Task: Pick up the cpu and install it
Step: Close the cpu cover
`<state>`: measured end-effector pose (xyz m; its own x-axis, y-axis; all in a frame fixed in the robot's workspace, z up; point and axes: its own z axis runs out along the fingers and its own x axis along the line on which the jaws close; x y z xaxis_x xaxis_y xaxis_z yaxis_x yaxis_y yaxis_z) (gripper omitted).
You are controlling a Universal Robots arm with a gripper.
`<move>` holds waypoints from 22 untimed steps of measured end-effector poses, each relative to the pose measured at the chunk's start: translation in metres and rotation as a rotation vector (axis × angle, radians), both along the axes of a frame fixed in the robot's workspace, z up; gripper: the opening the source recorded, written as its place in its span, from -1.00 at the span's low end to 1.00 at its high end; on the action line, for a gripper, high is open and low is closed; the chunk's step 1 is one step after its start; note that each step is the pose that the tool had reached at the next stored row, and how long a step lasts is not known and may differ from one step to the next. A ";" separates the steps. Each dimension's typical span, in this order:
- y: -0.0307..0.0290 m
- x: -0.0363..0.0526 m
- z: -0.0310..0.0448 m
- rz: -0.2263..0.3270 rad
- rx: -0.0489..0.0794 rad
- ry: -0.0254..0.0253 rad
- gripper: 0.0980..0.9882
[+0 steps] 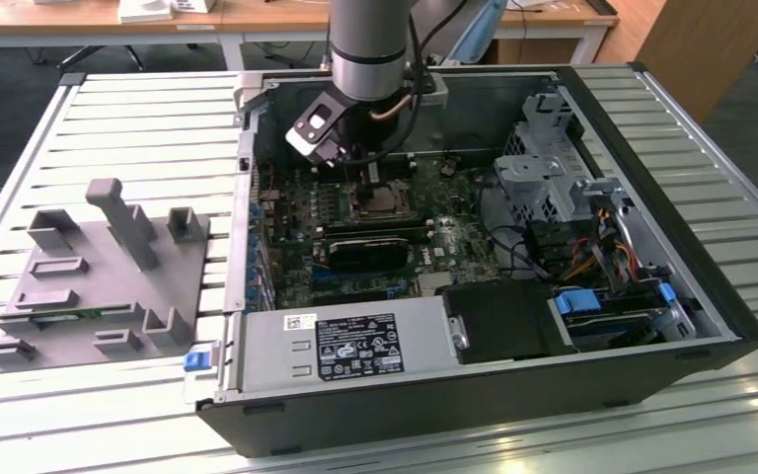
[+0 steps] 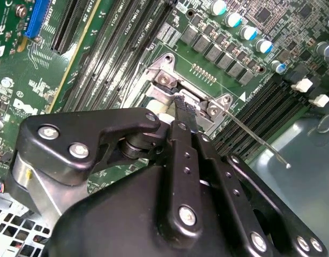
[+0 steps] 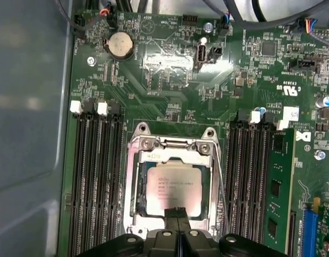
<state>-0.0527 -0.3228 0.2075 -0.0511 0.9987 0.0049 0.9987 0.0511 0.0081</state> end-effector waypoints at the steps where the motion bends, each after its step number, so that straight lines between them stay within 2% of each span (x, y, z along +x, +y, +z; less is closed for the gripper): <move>1: 0.0000 0.0000 -0.0010 0.000 0.000 0.0000 -0.98; 13: -0.0003 0.0009 -0.0107 0.000 -0.002 0.0014 -0.98; 19: -0.0017 0.0079 -0.0096 0.000 -0.011 0.0064 -0.98; 22: -0.0013 0.0096 -0.0095 0.000 -0.010 0.0064 -0.98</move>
<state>-0.0430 -0.3241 0.1980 -0.0511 0.9987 -0.0052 0.9987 0.0511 0.0012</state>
